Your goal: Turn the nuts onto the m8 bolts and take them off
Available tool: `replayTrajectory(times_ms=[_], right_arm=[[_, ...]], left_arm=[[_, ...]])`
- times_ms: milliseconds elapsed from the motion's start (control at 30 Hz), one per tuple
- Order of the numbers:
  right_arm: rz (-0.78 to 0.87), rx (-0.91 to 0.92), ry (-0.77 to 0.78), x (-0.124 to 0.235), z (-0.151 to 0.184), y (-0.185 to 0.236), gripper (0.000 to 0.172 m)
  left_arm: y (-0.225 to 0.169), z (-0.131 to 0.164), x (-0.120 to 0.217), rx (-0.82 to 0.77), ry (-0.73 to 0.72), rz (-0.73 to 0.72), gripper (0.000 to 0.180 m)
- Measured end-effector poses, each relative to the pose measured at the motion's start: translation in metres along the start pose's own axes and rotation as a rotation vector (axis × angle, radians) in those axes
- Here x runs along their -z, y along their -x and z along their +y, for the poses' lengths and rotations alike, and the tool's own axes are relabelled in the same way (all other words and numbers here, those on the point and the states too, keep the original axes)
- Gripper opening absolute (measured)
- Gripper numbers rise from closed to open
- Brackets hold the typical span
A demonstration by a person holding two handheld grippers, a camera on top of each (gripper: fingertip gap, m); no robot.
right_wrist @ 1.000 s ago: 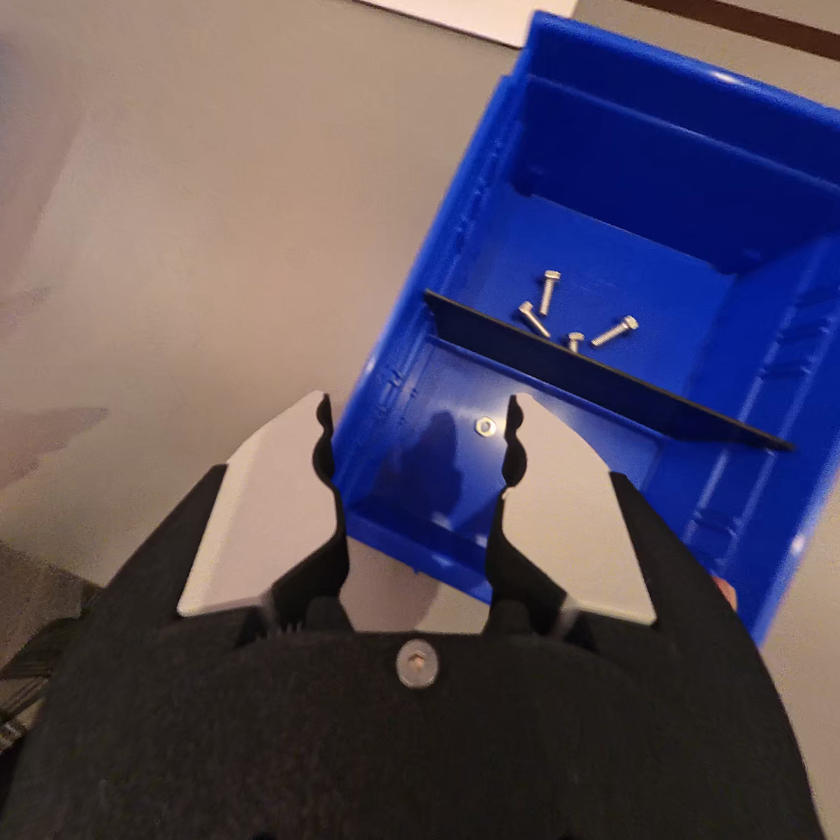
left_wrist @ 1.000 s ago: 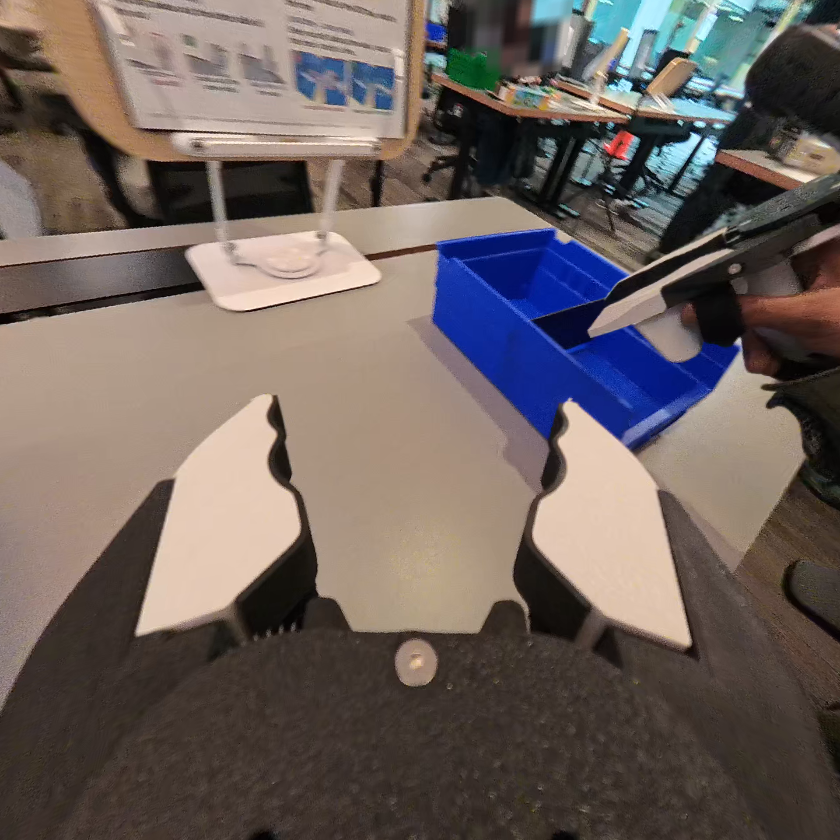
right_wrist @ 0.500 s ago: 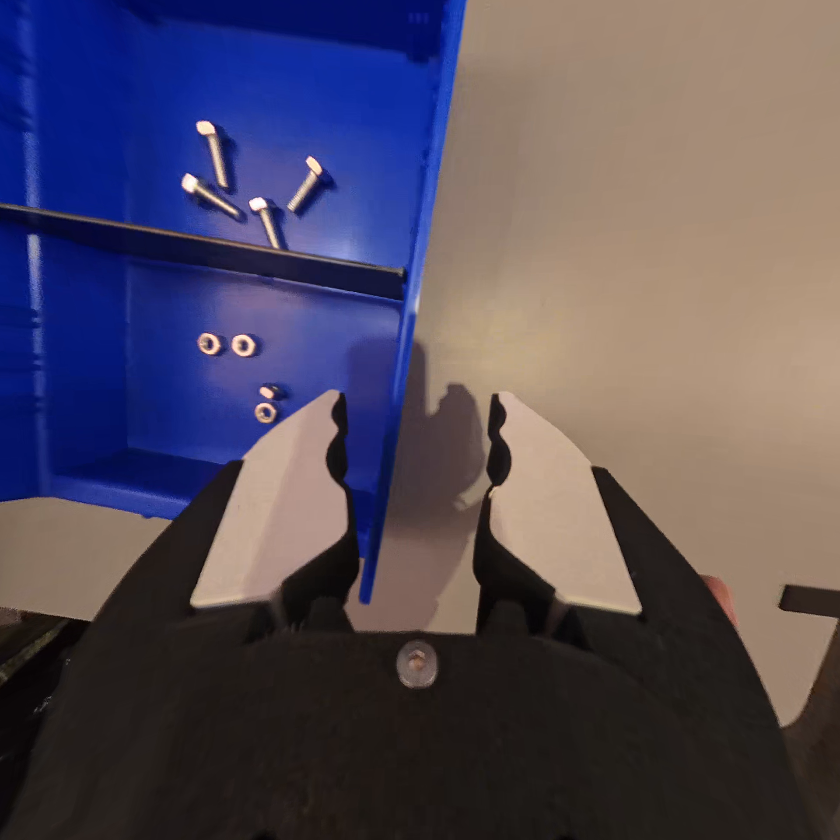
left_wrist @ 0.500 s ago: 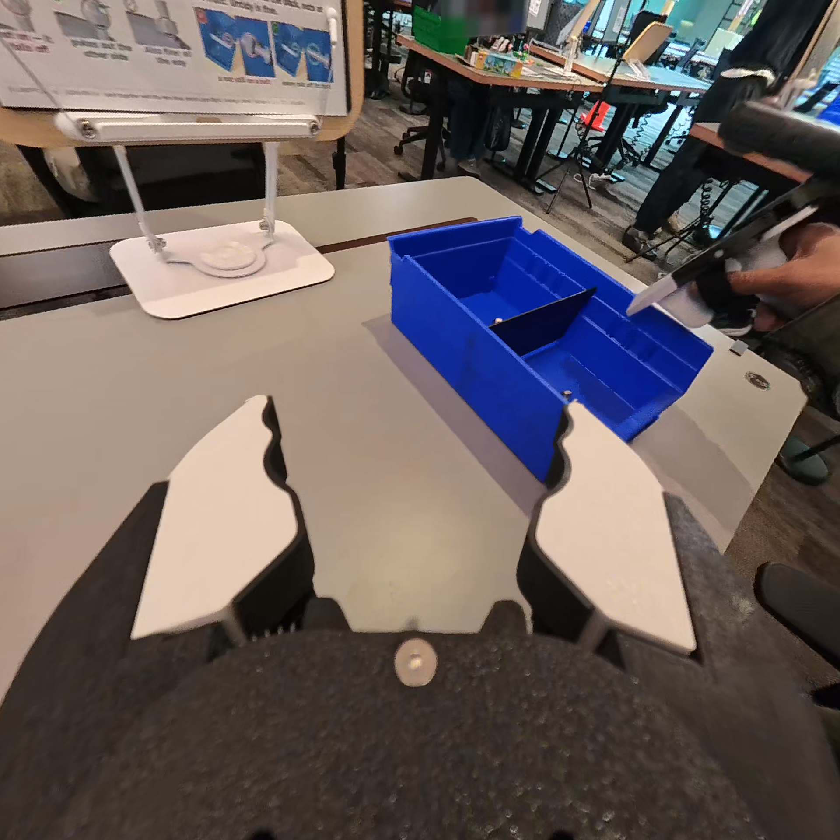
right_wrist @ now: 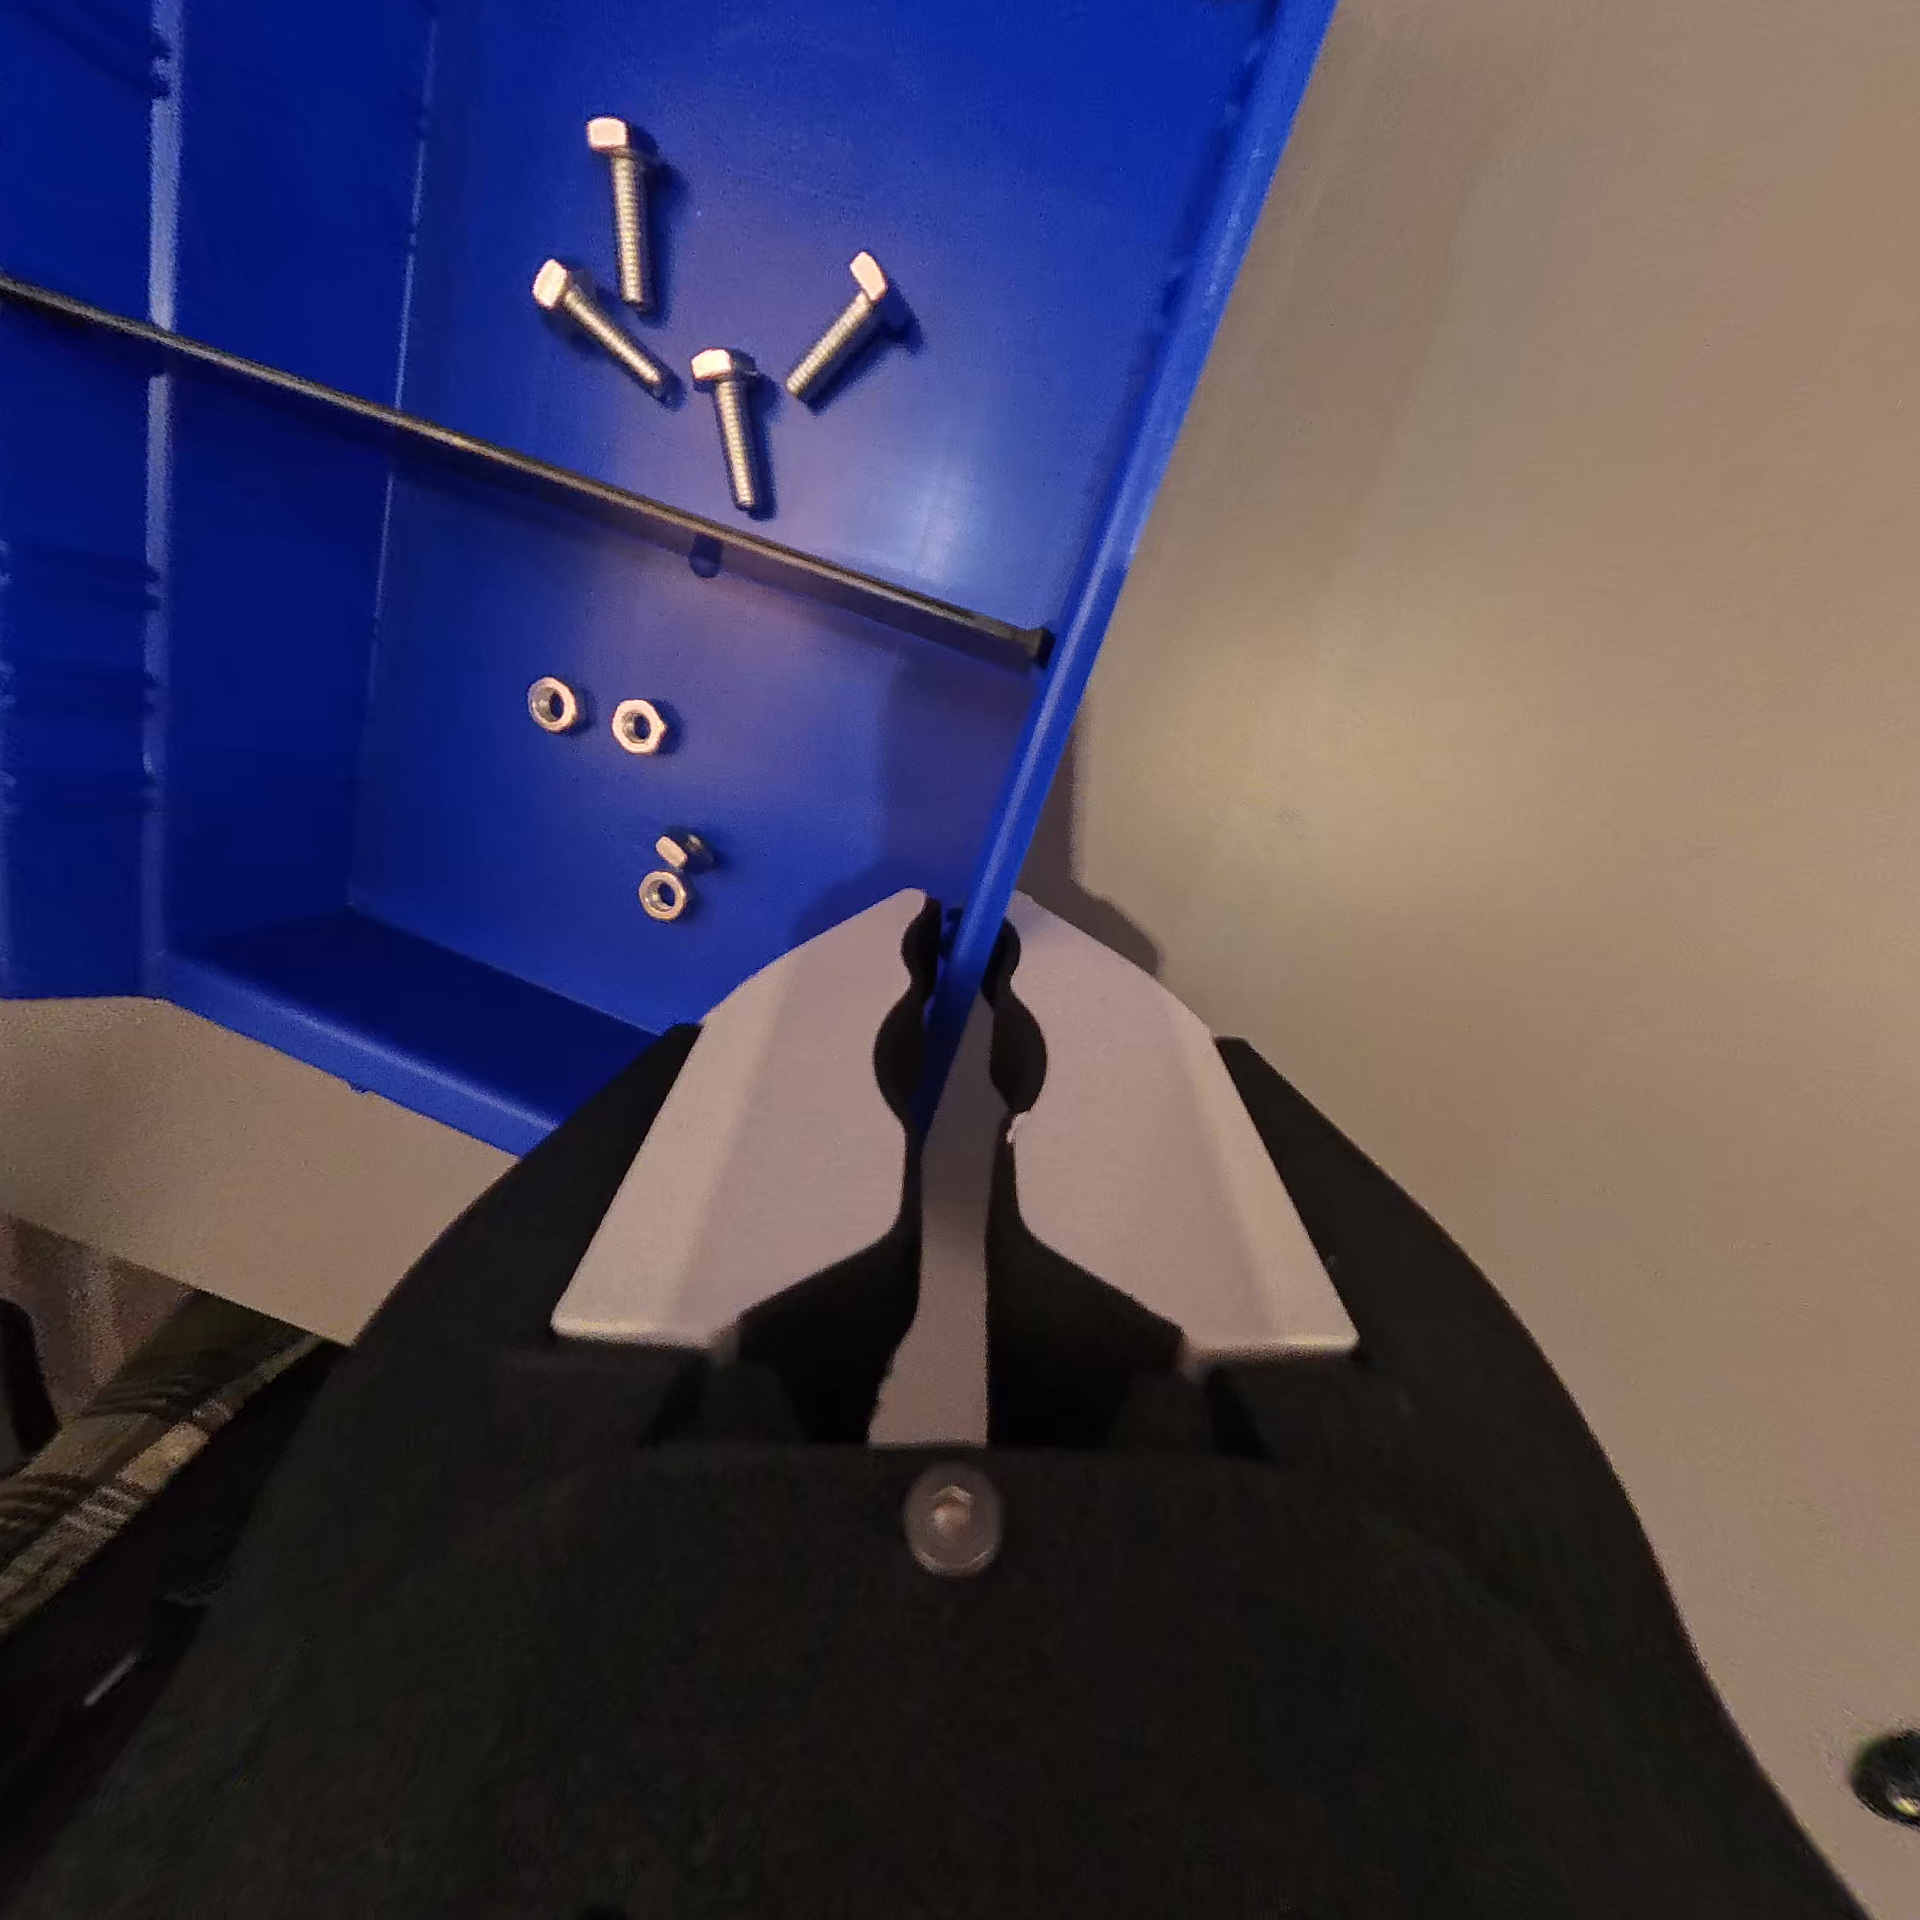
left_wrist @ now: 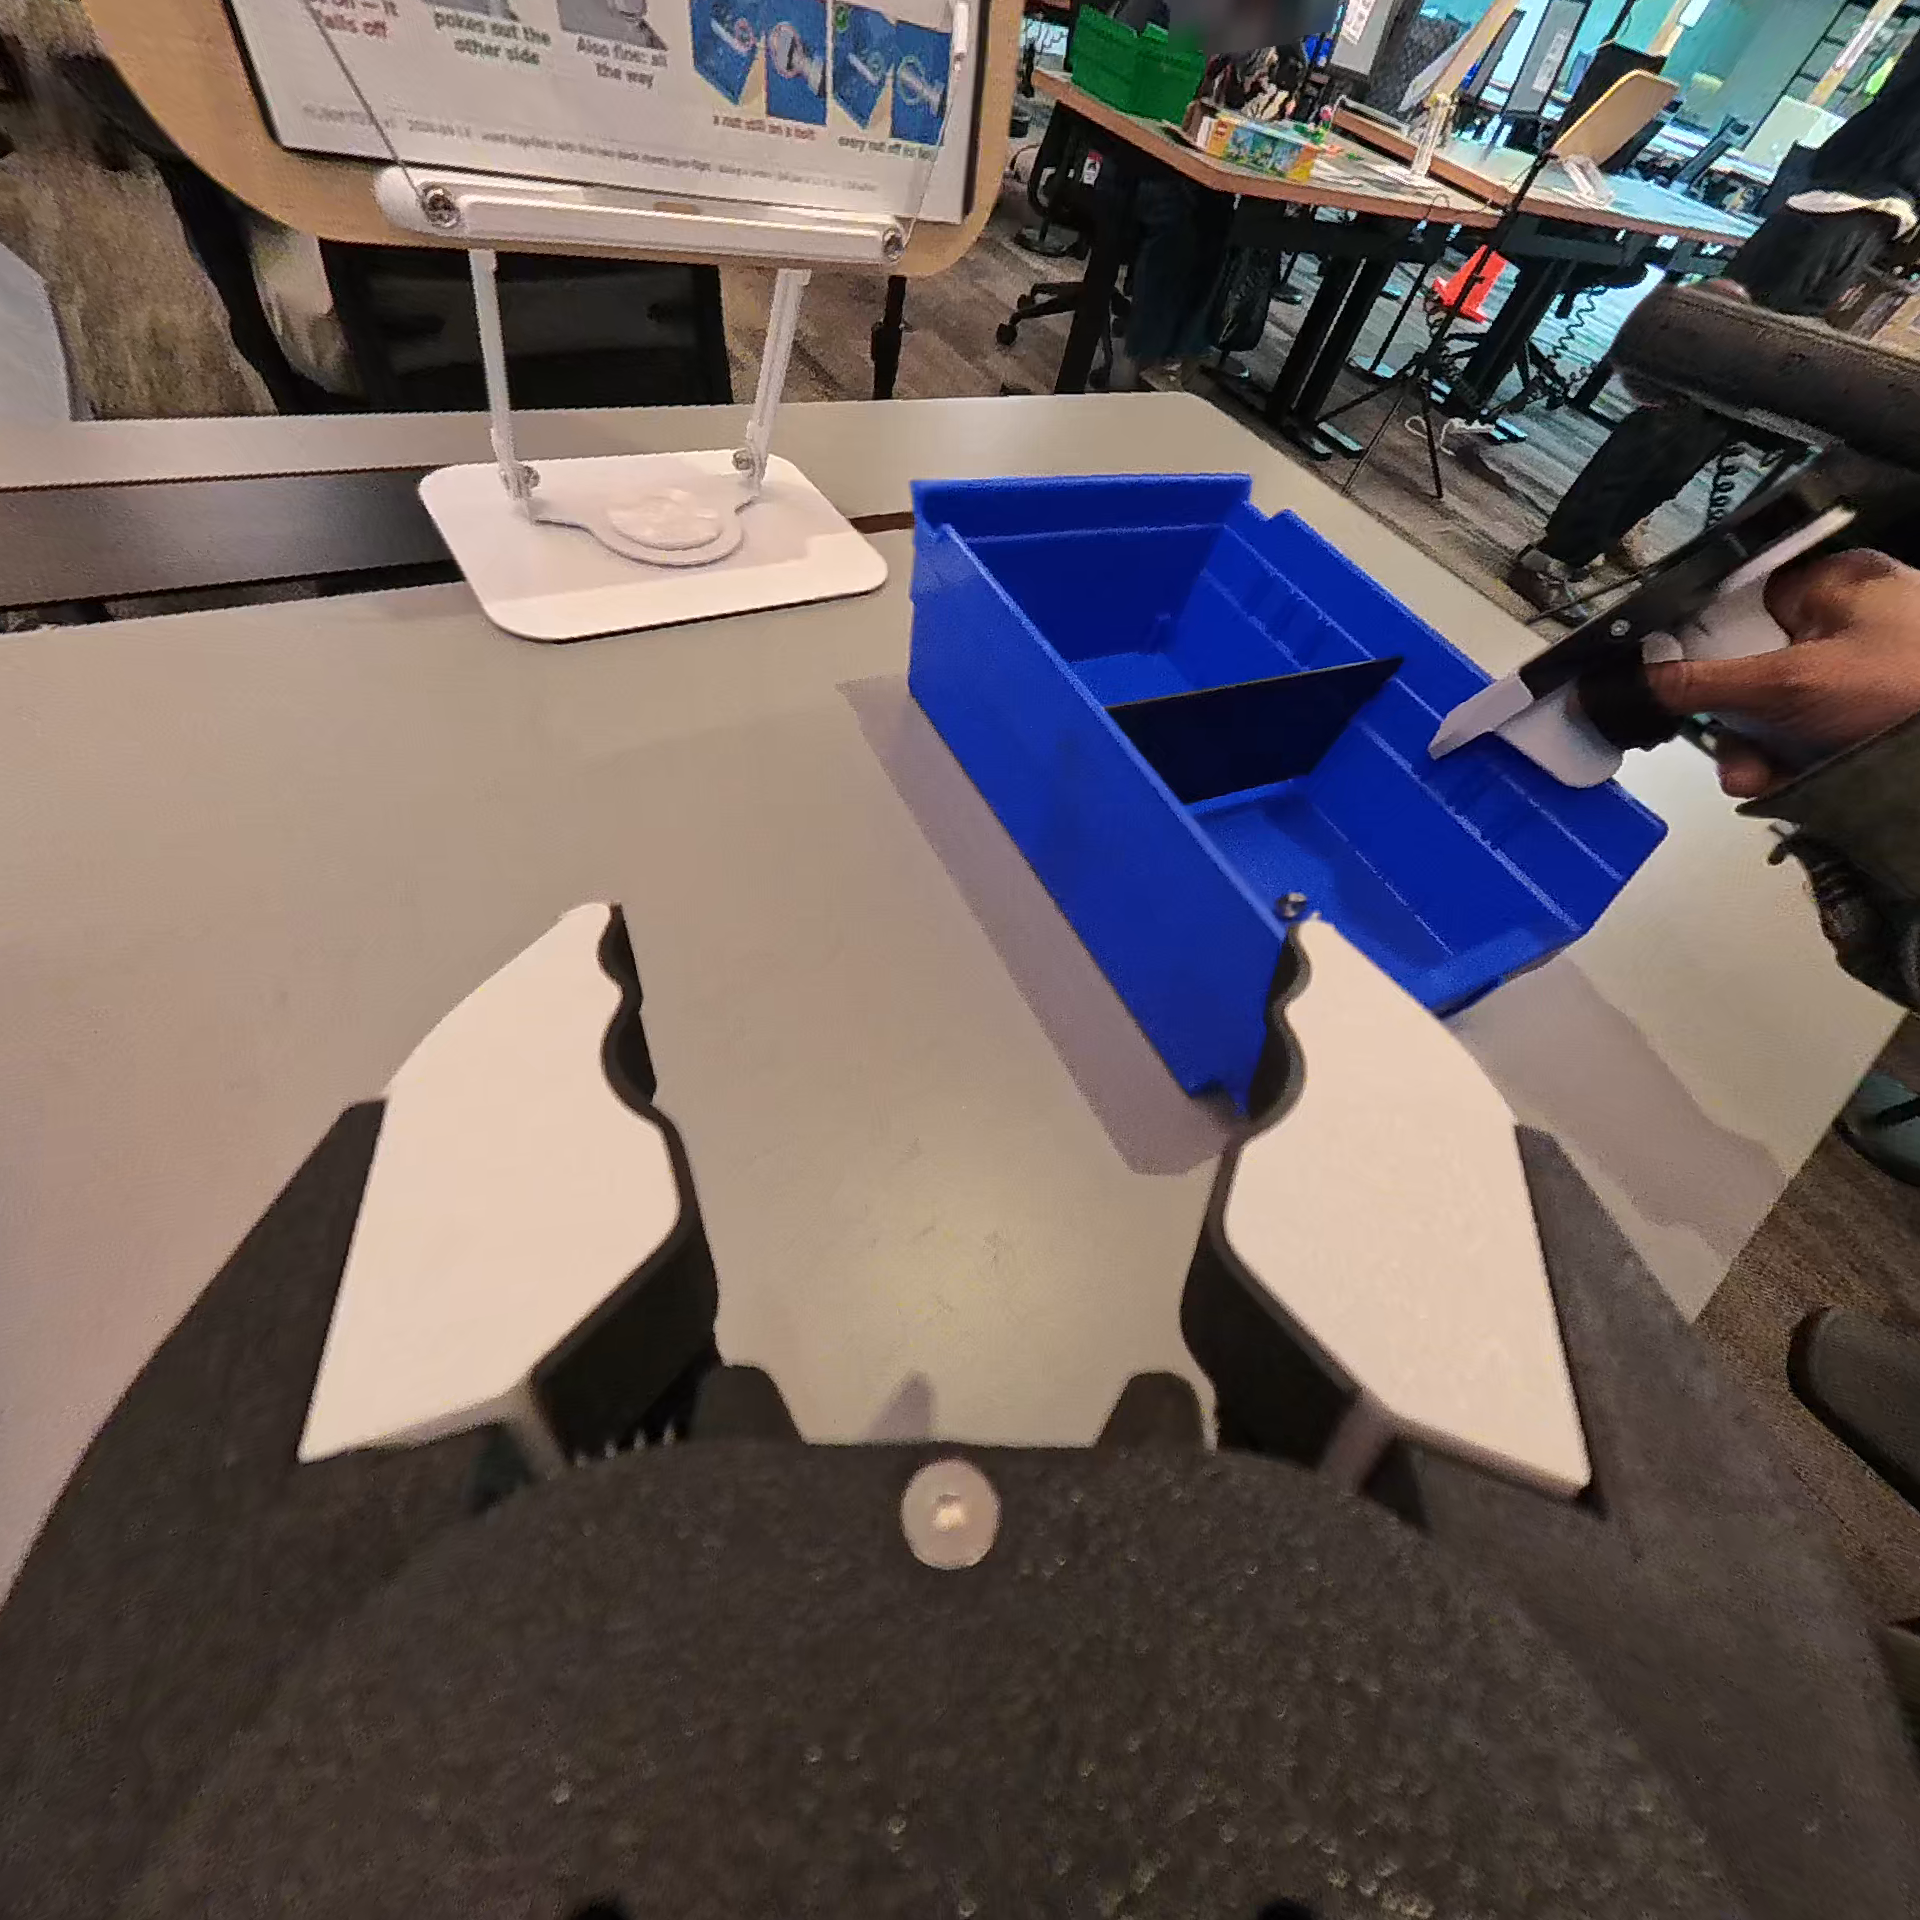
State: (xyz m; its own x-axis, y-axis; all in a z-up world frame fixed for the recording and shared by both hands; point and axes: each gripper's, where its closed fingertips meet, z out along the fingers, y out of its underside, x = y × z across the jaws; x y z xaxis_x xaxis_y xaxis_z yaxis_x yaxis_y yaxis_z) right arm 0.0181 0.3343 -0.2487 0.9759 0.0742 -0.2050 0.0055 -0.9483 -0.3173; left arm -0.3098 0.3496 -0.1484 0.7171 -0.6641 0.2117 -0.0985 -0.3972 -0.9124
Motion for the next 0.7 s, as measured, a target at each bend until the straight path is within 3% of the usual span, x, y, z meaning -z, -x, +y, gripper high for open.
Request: replayTrajectory(times_ms=[500, 600, 700], right_arm=[[-0.081, 0.102, -0.012, -0.036, -0.036, 0.128, 0.009], [-0.13, 0.114, -0.155, -0.019, -0.054, 0.141, 0.04], [-0.15, 0.14, -0.305, 0.013, -0.059, 0.137, 0.051]], left_arm=[[0.038, 0.015, 0.016, 0.053, 0.06, -0.08, 0.113], [0.044, 0.016, 0.009, 0.048, 0.117, -0.095, 0.114], [0.047, 0.017, -0.006, -0.001, 0.212, -0.117, 0.108]])
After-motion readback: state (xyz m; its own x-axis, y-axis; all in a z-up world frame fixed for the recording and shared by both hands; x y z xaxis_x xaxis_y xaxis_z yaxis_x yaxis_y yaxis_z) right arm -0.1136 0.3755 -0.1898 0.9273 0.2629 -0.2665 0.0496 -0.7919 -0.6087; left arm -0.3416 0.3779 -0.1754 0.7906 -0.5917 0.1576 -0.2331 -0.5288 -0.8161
